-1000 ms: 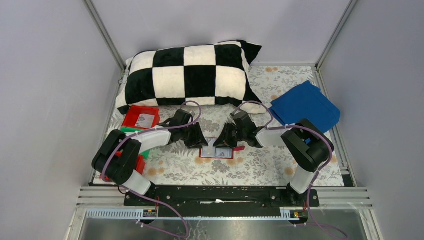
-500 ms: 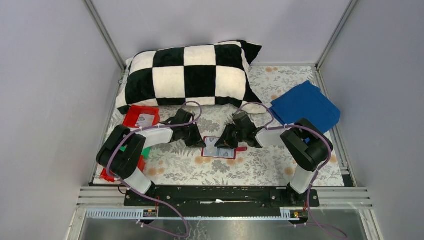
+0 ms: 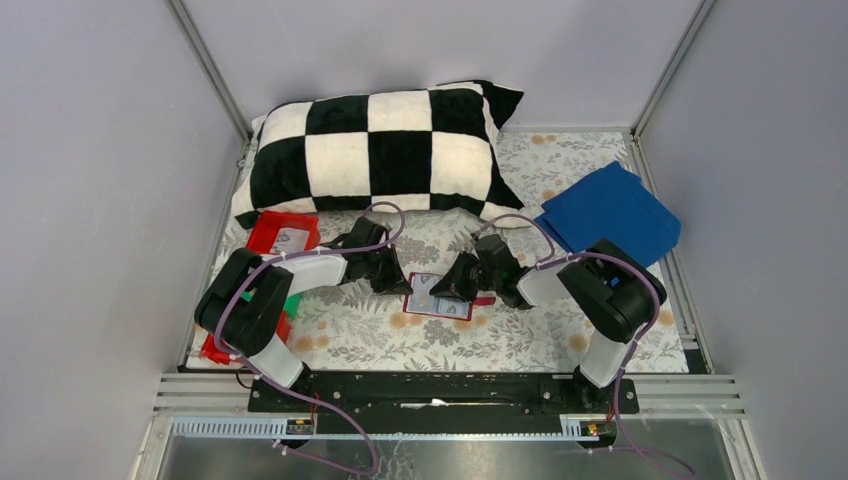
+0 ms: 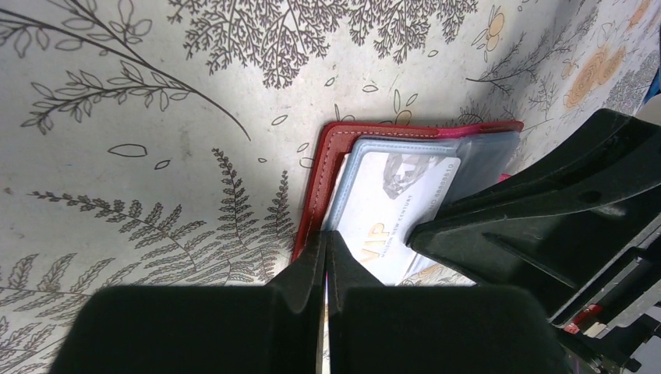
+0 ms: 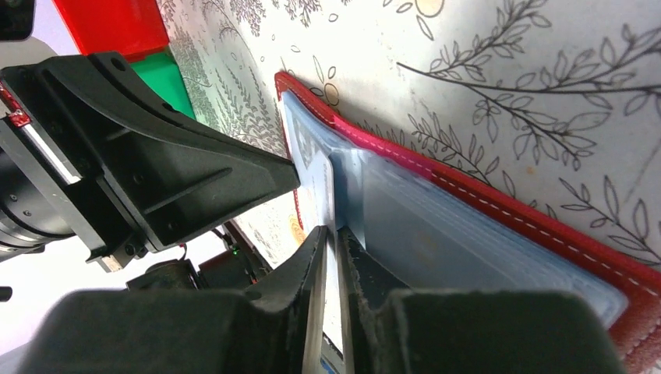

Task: Take the credit cards out of the card holder
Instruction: Remove the credit card from the card holder.

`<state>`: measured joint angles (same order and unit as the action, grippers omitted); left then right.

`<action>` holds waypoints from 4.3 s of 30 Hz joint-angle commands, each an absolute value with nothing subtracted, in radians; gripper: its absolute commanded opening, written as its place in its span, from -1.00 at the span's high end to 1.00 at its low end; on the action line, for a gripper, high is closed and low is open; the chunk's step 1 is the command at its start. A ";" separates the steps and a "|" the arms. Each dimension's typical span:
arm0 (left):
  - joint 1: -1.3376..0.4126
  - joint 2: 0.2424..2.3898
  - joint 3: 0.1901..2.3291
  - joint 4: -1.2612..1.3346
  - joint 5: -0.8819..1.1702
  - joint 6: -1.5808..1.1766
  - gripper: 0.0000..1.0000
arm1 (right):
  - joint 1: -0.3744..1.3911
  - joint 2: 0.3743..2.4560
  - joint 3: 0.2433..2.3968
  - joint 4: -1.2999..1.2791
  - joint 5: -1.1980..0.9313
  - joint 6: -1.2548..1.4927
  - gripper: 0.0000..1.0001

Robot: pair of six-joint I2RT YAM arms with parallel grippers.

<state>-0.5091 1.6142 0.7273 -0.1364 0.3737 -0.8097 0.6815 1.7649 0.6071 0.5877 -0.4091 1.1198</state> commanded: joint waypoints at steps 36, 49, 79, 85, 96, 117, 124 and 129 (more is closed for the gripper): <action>-0.514 1.677 0.680 -0.206 0.215 -0.781 1.00 | 0.662 1.814 0.478 0.865 -0.427 1.258 0.76; -0.514 1.669 0.674 -0.203 0.226 -0.779 1.00 | 0.661 1.837 0.519 0.848 -0.435 1.238 0.61; -0.499 1.658 0.695 -0.243 0.207 -0.782 1.00 | 0.655 1.646 0.480 0.609 -0.340 1.084 1.00; -0.497 1.652 0.684 -0.240 0.204 -0.785 1.00 | 0.636 1.611 0.468 0.557 -0.340 1.050 1.00; -0.502 1.589 0.711 -0.244 0.260 -0.746 1.00 | 0.611 1.641 0.490 0.525 -0.441 0.943 1.00; -0.509 1.512 0.751 -0.166 0.562 -0.769 -0.05 | 0.594 1.805 0.352 1.179 -0.596 1.193 1.00; -0.511 1.544 0.732 -0.126 0.559 -0.788 -0.01 | 0.582 1.769 0.345 1.127 -0.581 1.173 1.00; -0.503 1.548 0.716 -0.110 0.567 -0.804 -0.05 | 0.567 1.835 0.307 1.310 -0.612 1.249 1.00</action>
<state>-0.5095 1.5452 0.7254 -0.1734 0.5323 -0.7872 0.5842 1.8030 0.3370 1.1271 -0.5720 1.1934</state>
